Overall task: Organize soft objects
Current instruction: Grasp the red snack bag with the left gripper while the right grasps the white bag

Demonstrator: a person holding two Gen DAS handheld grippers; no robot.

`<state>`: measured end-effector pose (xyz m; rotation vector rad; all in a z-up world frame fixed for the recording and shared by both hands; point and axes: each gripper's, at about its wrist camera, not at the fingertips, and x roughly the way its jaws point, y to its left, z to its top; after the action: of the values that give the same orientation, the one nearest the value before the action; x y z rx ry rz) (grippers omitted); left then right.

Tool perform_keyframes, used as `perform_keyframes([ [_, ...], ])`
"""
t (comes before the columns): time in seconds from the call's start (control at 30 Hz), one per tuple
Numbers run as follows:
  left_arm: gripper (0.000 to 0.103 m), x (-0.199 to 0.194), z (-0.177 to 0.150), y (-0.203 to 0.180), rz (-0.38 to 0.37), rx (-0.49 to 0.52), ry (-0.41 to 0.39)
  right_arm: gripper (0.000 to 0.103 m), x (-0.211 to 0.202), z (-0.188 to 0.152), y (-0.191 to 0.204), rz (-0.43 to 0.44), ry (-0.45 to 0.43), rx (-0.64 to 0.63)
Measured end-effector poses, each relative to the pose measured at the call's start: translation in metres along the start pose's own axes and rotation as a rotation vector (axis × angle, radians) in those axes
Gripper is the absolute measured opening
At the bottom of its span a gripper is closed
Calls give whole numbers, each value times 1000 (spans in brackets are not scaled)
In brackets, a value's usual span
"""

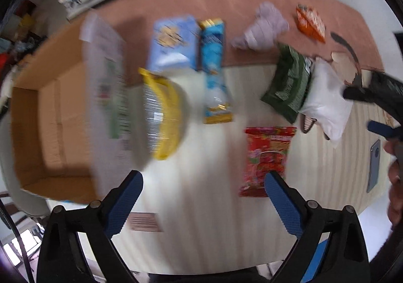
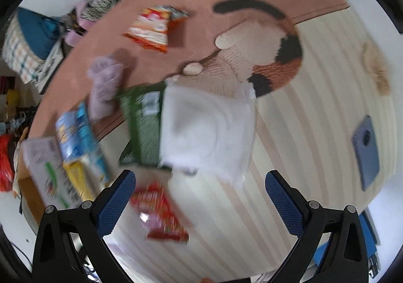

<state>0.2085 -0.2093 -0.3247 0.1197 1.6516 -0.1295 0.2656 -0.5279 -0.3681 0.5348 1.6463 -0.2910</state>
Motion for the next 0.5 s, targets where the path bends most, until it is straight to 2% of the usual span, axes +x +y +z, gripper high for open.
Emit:
perform_keyframes([
  [0.13,99,30,8,-22,-19,20,68,103,44,29,11,-50,68,-23],
  [0.23,99,49,9,-32,-25,33,113,103,64,37,5,-83,96,-2],
  [0.3,99,60,9,-37,-36,39,138,102,68,37,-2,-46,107,-12],
  [0.37,99,69,8,-41,-65,36,164,96,67,33,-12,-25,122,-62],
  [0.5,99,85,7,-55,-101,56,190,92,71,8,-25,-59,190,-182],
])
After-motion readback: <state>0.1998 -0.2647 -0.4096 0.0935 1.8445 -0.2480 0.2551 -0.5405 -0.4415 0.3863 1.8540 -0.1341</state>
